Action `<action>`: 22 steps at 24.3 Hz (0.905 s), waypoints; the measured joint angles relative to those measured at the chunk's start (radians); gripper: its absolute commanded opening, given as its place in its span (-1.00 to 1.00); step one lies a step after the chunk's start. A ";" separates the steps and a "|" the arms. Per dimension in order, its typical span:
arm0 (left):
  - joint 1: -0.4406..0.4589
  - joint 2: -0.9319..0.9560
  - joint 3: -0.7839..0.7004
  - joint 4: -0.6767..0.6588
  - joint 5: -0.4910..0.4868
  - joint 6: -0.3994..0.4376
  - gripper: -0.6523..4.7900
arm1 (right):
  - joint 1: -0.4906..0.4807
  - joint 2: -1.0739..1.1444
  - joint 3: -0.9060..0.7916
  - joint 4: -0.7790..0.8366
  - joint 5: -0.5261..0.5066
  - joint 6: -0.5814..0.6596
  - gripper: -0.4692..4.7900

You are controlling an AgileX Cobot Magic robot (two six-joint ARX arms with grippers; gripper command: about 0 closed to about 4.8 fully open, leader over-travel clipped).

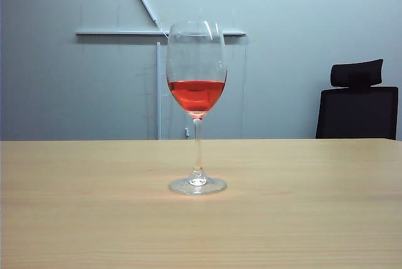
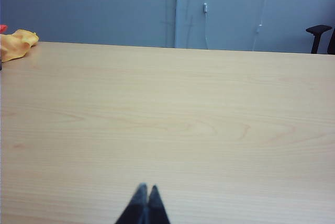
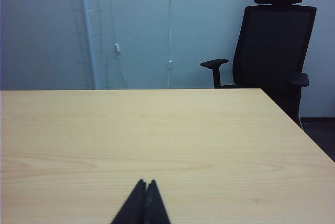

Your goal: Gently pick up the goblet, rotate it counterclockwise for two full turns (viewing from above), and then place it back on the table.

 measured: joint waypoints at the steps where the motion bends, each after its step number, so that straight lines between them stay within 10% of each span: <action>1: 0.000 0.000 0.000 0.000 0.000 0.000 -0.78 | 0.000 0.000 0.000 0.000 0.000 0.000 -0.84; 11: -0.005 0.000 0.000 0.000 0.000 0.000 -0.78 | 0.000 0.000 0.000 0.001 -0.008 0.011 -0.84; 22: -0.453 0.039 0.000 -0.001 0.003 0.000 -0.78 | 0.150 0.324 0.050 0.117 -0.384 0.138 -0.73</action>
